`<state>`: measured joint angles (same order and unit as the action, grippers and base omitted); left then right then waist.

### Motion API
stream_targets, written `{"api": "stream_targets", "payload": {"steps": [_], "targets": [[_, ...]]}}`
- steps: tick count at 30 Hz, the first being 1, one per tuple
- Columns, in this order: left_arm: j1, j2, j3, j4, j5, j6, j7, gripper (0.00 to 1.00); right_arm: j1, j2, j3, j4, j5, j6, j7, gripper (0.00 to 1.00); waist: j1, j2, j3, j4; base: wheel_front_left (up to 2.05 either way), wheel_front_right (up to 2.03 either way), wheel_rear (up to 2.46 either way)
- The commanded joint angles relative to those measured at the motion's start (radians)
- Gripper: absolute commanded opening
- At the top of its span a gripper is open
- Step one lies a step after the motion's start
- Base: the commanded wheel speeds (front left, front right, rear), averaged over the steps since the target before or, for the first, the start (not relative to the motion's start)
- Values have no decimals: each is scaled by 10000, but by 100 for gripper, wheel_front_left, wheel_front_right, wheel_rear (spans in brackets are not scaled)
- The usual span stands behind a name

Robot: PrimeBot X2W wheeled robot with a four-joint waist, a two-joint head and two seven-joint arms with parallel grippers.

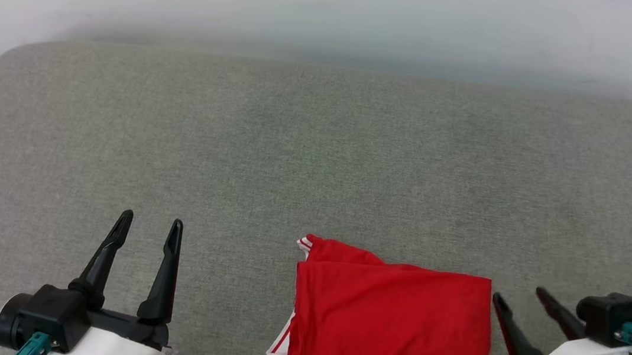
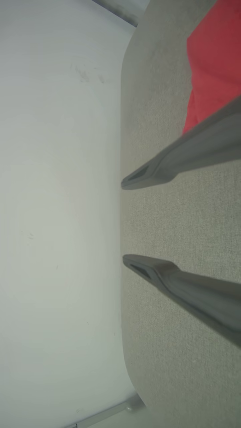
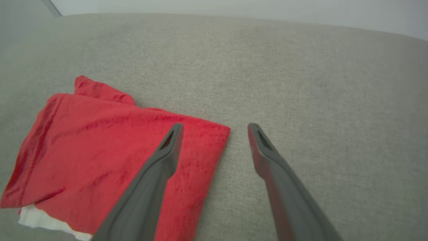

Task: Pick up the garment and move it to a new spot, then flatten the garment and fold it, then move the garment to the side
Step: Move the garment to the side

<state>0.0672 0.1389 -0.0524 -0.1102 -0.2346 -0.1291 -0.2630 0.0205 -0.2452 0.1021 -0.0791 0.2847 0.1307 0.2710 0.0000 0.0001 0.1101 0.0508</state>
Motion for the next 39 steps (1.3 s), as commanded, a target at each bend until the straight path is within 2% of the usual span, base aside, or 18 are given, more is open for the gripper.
{"api": "stream_targets", "payload": {"steps": [1,7,8,13,21,22,23,24,30,36,39], "targets": [[-133,10,-18,18,-17,-11,-22,100,102,-42,20,-83,178,0,417,100,0,-1,88,73,0,0,0],[-338,-7,-176,94,-7,-12,-22,100,229,157,-186,-101,451,0,2987,100,0,-1,411,340,0,0,0],[-487,-1,-292,145,-22,-11,-22,100,123,562,-474,132,181,-2,4091,100,0,-1,632,571,0,0,0],[-643,21,-402,218,-36,-11,-22,100,-155,1101,-615,598,-12,0,4629,100,0,-1,866,848,0,0,0],[-824,51,-543,310,-60,-11,-22,100,-260,1361,-86,1859,-393,14,4554,100,0,-1,1059,1156,0,0,0],[-828,56,-557,326,-60,-11,-22,100,-271,1323,37,2002,-447,15,4507,74,0,-1,1059,1172,0,0,0],[-830,65,-569,348,-63,-13,-22,100,-303,1290,126,2122,-499,17,4447,44,0,-1,1054,1181,0,0,0],[-824,73,-598,378,-77,-11,-22,100,-355,1211,209,2180,-603,15,4306,0,0,-1,1043,1182,0,0,0],[-719,157,-890,547,-17,-13,-22,100,-990,538,557,2113,-1150,-5,3496,0,0,-1,814,868,0,0,0],[-663,233,-1209,552,1,-11,-22,100,-1803,-889,1701,1559,-1986,-5,3340,0,0,-1,665,-3,0,0,0],[-822,169,-1452,503,27,-11,-22,100,-2344,-1900,2410,1190,-2238,-8,3537,0,0,-1,744,-603,0,0,0]]}}
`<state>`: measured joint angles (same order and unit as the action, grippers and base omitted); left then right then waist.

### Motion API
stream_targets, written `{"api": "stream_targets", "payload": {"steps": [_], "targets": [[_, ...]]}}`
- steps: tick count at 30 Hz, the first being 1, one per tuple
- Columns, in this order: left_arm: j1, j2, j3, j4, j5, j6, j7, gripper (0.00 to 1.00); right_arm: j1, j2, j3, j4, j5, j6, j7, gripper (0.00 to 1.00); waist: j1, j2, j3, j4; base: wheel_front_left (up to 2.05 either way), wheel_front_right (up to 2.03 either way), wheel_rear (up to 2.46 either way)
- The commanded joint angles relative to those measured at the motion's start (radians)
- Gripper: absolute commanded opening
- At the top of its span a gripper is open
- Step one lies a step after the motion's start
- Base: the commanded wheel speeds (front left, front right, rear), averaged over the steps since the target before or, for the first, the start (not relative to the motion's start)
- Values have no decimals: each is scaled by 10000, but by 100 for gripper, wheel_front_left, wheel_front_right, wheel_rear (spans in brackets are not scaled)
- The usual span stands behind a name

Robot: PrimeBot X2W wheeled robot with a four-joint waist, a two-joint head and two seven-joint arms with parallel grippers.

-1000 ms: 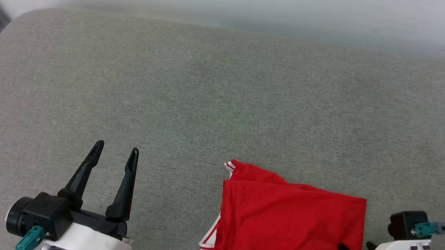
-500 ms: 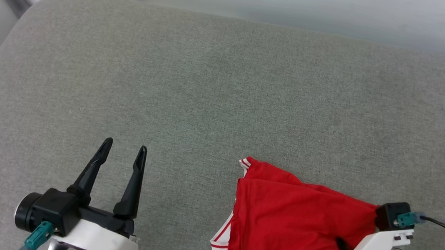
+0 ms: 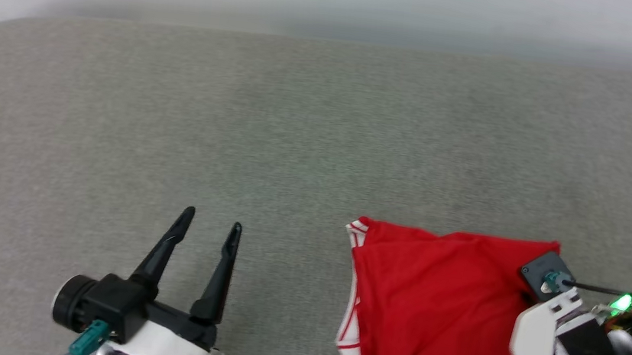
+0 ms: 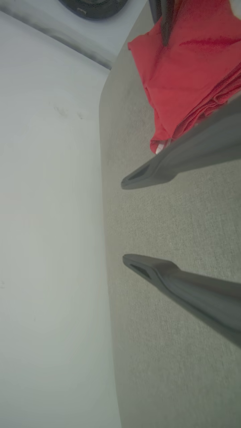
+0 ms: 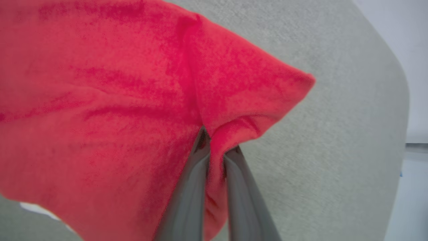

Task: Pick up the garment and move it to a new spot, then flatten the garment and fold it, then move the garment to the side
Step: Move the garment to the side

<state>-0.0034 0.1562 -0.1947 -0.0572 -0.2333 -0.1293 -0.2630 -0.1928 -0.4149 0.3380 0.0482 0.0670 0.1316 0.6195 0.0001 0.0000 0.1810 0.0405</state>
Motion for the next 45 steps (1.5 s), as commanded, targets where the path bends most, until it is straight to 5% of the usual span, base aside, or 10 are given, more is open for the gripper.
{"api": "stream_targets", "payload": {"steps": [1,10,17,31,41,42,43,45], "targets": [[-195,-5,-220,-28,27,-11,-22,100,-387,-572,242,-210,-122,-16,98,0,-1,0,95,-692,0,0,0],[-1480,310,-1373,-149,156,-9,-20,100,-1963,-3228,896,-842,-151,-16,428,0,-1,0,1542,-2337,0,0,0],[-2554,768,-2094,-420,191,-9,-22,100,-2661,-4207,-9,-34,-233,-17,-371,0,-1,0,2865,-3053,0,0,0],[-3740,1350,-2498,-747,129,-9,-22,100,-3378,-4597,-2129,3379,-873,-17,-2622,0,-1,0,4359,-2665,0,0,0],[-3748,1417,-2373,-875,137,-9,-22,100,-3644,-4311,-3151,4280,-1132,-17,-3175,0,-1,0,4615,-2362,0,0,0],[-3761,1417,-2343,-867,164,-9,-22,100,-3684,-4229,-3241,4278,-1211,-17,-3241,7,-1,0,4602,-2347,0,0,0],[-3783,1377,-2261,-879,174,-9,-22,100,-3703,-4134,-3346,4284,-1274,-17,-3248,100,-1,0,4559,-2327,0,0,0],[-3763,1305,-2147,-887,164,-11,-22,100,-3719,-3932,-3472,4236,-1441,-16,-3277,100,-1,0,4409,-2298,0,0,0]]}}
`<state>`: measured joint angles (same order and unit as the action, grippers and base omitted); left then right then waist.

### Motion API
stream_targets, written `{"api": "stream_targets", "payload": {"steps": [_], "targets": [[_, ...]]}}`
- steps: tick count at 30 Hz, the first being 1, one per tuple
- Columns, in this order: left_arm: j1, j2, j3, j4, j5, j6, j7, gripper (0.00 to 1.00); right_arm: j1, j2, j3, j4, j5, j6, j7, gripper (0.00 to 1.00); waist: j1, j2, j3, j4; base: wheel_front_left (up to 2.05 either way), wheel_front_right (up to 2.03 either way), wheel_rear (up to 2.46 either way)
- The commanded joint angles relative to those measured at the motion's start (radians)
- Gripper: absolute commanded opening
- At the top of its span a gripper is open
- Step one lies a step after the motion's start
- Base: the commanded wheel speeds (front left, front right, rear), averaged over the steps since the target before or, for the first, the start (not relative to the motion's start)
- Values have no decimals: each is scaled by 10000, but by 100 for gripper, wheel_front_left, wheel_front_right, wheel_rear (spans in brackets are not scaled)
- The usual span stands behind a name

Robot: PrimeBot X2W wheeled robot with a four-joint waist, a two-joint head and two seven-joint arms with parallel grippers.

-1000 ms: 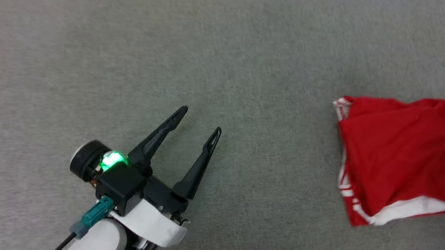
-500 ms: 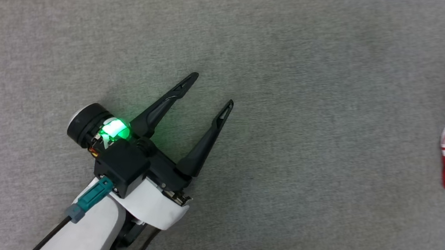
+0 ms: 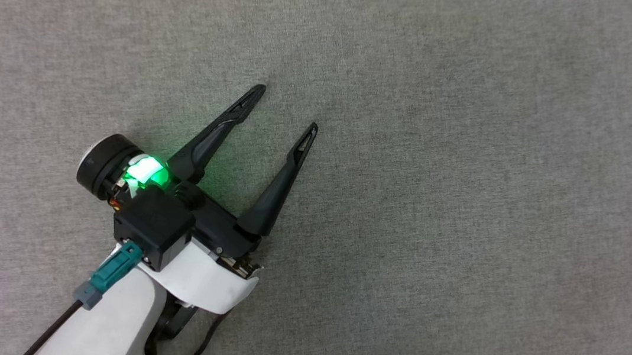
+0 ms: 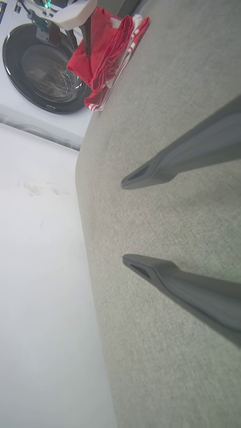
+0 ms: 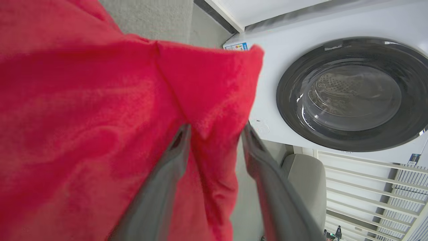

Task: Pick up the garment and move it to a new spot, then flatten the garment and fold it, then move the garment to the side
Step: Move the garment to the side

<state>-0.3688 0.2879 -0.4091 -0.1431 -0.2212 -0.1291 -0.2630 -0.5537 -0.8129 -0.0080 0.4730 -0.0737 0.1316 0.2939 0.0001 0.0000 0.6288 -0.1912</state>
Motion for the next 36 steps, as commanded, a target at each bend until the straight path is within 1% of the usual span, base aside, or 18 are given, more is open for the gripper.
{"api": "stream_targets", "payload": {"steps": [1,5,11,16,19,23,25,29,32,36], "targets": [[-74,-36,40,-17,43,-13,-22,100,-122,134,-49,-74,-121,-16,-19,100,-1,0,-170,28,0,0,0],[234,-223,388,84,-78,-11,-22,100,-167,457,-273,-310,-330,-17,-50,100,-1,0,-844,112,0,0,0],[885,-660,1555,236,-242,-13,-22,100,-8,1490,-790,-1030,-259,-16,-530,100,-1,0,-2216,439,0,0,0],[1639,-856,2588,318,-79,-11,-22,100,297,2598,-1039,-1898,306,-16,-1244,100,-1,0,-3323,753,0,0,0],[2062,-1061,3278,483,44,-8,-20,100,635,3380,-1055,-2617,808,-13,-1830,100,-1,0,-3861,978,0,0,0],[2548,-1311,3913,681,232,-9,-22,100,1388,4402,-1111,-3703,1401,-13,-2548,100,-1,0,-4443,1253,0,0,0],[2722,-1420,4082,761,267,-9,-22,100,1836,4978,-1118,-4180,1716,-13,-2814,100,-1,0,-4675,1370,0,0,0],[3084,-1638,4353,881,148,-10,-22,100,2809,5868,-863,-4831,2087,-13,-3367,100,-1,0,-5032,1561,0,0,0],[3303,-1723,4387,924,114,-11,-20,100,3493,6075,-308,-4938,2548,-14,-3769,100,-1,0,-5201,1663,0,0,0],[3587,-1800,4321,1093,129,-11,-22,100,4050,6402,-227,-4756,3152,-11,-4365,100,-1,0,-5366,1792,0,0,0]]}}
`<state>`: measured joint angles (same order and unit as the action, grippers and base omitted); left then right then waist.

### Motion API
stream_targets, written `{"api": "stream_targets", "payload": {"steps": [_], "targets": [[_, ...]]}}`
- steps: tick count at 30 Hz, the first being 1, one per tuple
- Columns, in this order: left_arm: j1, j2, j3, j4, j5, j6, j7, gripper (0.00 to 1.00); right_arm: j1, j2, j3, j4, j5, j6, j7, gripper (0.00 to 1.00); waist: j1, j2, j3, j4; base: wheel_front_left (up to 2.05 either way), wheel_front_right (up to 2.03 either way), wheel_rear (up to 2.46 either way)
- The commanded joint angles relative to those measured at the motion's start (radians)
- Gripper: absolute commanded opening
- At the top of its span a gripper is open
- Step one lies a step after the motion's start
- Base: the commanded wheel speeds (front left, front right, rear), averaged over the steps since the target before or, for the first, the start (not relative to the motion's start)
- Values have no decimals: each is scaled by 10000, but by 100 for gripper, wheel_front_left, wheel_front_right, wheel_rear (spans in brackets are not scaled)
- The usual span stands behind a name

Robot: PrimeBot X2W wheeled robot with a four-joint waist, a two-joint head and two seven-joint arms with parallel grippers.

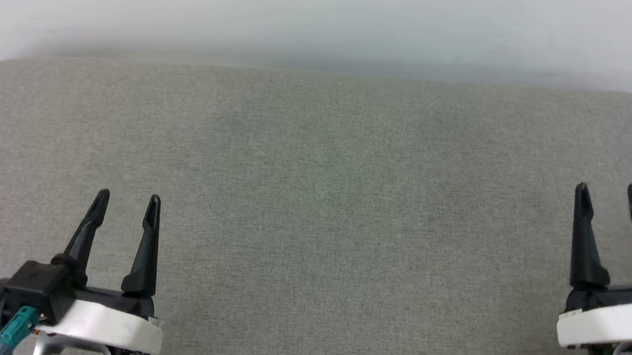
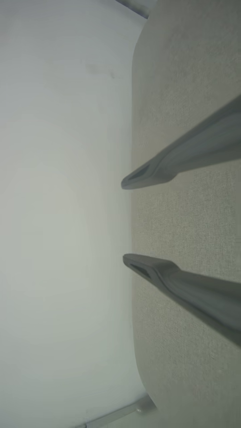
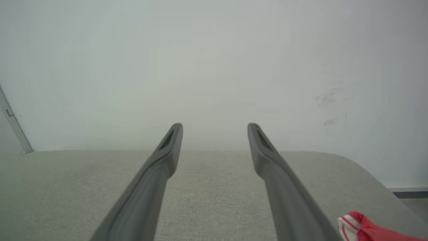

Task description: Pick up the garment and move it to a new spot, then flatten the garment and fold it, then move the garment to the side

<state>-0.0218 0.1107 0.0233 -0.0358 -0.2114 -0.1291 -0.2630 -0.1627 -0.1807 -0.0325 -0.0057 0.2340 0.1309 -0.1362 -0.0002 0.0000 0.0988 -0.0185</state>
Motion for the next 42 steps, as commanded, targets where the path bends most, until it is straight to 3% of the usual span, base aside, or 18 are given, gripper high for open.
{"api": "stream_targets", "payload": {"steps": [1,12,39,40,42], "targets": [[163,-48,2,63,40,-10,-22,100,252,160,64,77,156,-4,-207,100,2,0,-98,92,0,0,0],[623,-213,-61,572,-71,-10,-21,100,1012,717,219,967,301,-4,-1167,100,2,0,-409,289,0,0,0],[680,-130,-239,482,-312,-11,-21,100,854,740,353,1258,-85,-4,-1286,100,2,0,-429,275,0,0,0],[656,-146,-260,542,-308,0,0,0,865,733,349,1328,-22,0,-1262,0,3,0,-431,273,0,0,0],[716,-177,-282,729,-325,0,7,0,971,745,370,1500,1,0,-1252,0,3,0,-432,272,0,0,0]]}}
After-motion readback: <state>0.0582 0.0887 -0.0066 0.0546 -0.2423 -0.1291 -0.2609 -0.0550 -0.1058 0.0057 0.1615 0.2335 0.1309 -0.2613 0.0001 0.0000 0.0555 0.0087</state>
